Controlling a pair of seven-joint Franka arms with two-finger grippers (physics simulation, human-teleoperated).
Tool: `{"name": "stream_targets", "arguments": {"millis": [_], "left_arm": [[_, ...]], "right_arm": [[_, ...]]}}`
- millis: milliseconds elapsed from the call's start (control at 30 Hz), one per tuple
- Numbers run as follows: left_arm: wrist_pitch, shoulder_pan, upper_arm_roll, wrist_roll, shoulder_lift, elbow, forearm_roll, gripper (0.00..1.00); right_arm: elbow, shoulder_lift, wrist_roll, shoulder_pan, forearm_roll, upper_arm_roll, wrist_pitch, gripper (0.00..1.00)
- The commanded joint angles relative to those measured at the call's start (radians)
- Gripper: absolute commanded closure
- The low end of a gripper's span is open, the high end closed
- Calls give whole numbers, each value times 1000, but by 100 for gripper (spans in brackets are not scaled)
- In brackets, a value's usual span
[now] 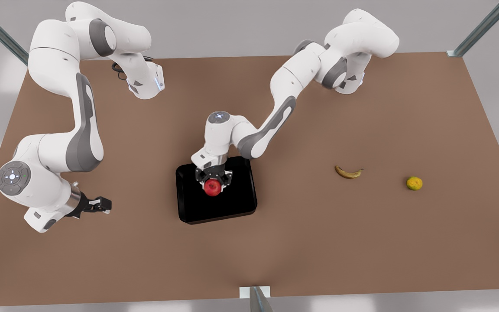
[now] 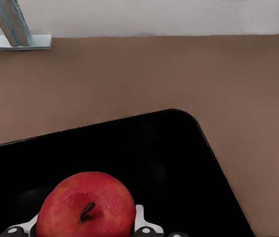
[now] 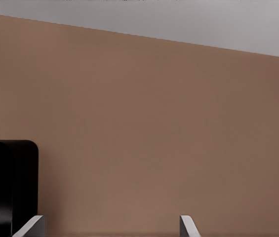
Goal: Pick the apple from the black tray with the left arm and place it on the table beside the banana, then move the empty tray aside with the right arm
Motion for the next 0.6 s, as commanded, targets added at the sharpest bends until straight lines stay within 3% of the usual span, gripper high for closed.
{"name": "stream_targets", "arguments": {"millis": [0,67,100,300,367,433,500,567], "left_arm": [[-203,23,-1,268,-90,-62,-91,22],[-96,126,-1,510,-361,-431,-216,22],[-74,189,-1,660,-429,-526,-286,22],[-88,537,0,1446,-575,-789,-492,22],[-88,612,5,1568,-588,-845,-492,22],[28,658,10,1667,-679,-1040,-490,22],[82,673,82,1771,-700,-1117,-486,22],[85,673,120,1791,-699,-1139,-483,22]], "right_arm": [[2,-19,100,60,0,4,-47,0],[15,-54,315,152,1,2,-127,0],[32,-57,464,216,3,-2,-152,0],[21,-79,716,385,12,36,-206,1],[-108,-132,768,388,18,36,-92,0],[-396,-270,796,378,106,32,115,0],[-545,-359,750,335,121,32,199,0],[-579,-358,736,312,156,28,252,0]]}}
